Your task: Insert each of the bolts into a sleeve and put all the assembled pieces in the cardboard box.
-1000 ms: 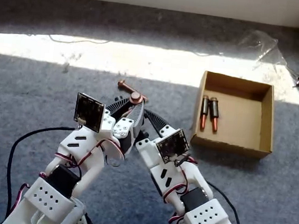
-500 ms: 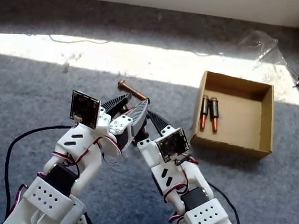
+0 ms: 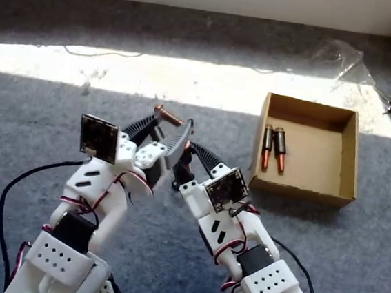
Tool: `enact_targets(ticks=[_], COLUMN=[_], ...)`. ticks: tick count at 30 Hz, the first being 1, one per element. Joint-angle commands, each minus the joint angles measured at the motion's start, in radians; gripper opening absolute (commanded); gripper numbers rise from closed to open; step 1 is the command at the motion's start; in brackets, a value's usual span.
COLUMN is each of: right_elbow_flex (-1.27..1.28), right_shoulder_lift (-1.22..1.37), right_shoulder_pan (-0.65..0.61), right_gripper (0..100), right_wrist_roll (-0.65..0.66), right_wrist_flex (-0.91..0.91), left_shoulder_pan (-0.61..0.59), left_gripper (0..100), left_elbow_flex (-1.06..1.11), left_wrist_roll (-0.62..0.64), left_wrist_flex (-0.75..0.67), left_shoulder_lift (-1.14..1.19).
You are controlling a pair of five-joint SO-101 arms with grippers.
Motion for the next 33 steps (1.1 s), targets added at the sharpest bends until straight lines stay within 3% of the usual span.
enact_targets(ticks=[1,5,9,16,18,23,33], right_elbow_flex=[-0.019,-0.019,-0.018,-0.015,-0.019,-0.081,-0.329], right_shoulder_lift=[-0.021,-0.021,-0.021,-0.021,-0.021,-0.021,-0.016], right_shoulder_pan=[0.015,0.016,0.016,0.018,0.038,0.168,0.475], right_gripper=[0.5,0.5,0.5,0.5,0.5,0.5,0.5], right_wrist_roll=[0.011,0.012,0.012,0.012,0.012,0.006,0.009], right_wrist_flex=[-0.031,-0.031,-0.031,-0.018,0.041,0.196,0.437], left_shoulder_pan=[-0.147,-0.209,-0.203,-0.214,-0.271,-0.392,-0.400], left_gripper=[12,4,3,3,3,3,3], left_elbow_flex=[-0.120,-0.134,-0.136,-0.128,-0.128,-0.122,-0.050], left_wrist_roll=[0.008,-0.012,-0.164,-0.192,-0.215,-0.232,-0.239], left_wrist_flex=[0.000,0.018,0.176,0.278,0.290,0.336,0.405], left_shoulder_lift=[-0.008,-0.067,-0.269,-0.424,-0.433,-0.437,-0.437])
